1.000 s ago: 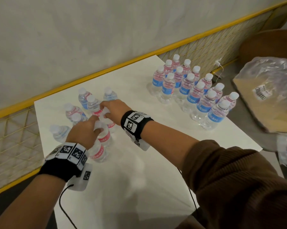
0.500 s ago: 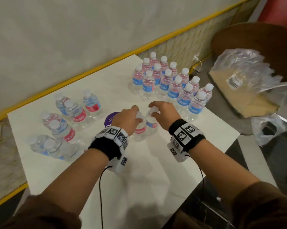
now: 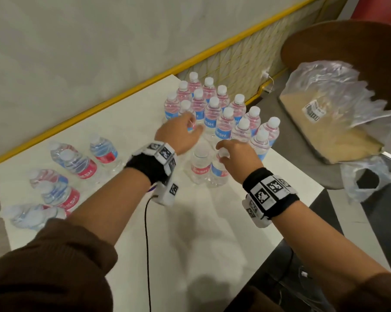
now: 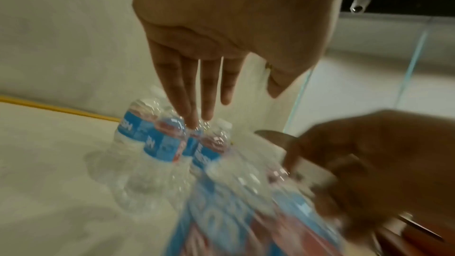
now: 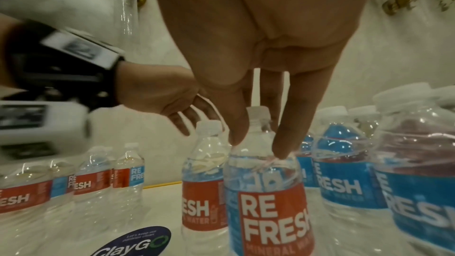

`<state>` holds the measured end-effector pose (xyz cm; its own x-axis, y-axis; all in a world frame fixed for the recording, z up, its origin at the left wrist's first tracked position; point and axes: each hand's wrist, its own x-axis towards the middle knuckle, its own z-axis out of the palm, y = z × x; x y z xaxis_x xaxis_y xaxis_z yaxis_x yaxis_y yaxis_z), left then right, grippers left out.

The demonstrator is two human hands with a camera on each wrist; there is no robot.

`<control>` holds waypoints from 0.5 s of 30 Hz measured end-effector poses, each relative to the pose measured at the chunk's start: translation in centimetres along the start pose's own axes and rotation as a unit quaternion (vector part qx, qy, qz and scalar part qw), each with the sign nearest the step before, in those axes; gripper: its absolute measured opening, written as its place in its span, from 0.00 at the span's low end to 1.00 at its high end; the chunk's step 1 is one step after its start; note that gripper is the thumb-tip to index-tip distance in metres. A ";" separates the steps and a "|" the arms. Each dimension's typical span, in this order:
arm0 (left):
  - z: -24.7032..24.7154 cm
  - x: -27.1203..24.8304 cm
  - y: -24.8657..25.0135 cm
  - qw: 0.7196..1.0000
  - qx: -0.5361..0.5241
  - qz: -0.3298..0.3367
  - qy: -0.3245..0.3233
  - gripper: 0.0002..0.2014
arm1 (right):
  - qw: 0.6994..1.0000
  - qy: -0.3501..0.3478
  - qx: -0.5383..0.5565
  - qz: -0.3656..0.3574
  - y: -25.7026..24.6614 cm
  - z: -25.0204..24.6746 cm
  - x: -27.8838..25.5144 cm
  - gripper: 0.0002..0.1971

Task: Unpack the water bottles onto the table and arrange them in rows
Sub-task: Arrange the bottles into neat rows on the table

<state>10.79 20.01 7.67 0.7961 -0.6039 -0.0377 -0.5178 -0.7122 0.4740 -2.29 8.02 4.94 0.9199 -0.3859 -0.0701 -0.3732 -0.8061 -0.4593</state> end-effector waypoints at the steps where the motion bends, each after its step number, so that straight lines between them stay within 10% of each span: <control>1: -0.7 1.3 -0.3 1.000 -0.002 0.004 0.029 0.15 | 1.000 0.001 0.001 0.000 0.1 0.1 0.0 0.17; 15: 0.1 11.1 -2.3 0.993 0.117 0.003 -0.031 0.16 | 1.000 -0.023 0.018 0.005 0.6 -0.3 1.1 0.17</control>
<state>20.77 14.96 6.10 0.7763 -0.6236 -0.0924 -0.5865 -0.7682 0.2567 -1.53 6.94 4.85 0.9210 -0.3723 -0.1145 -0.3783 -0.7850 -0.4906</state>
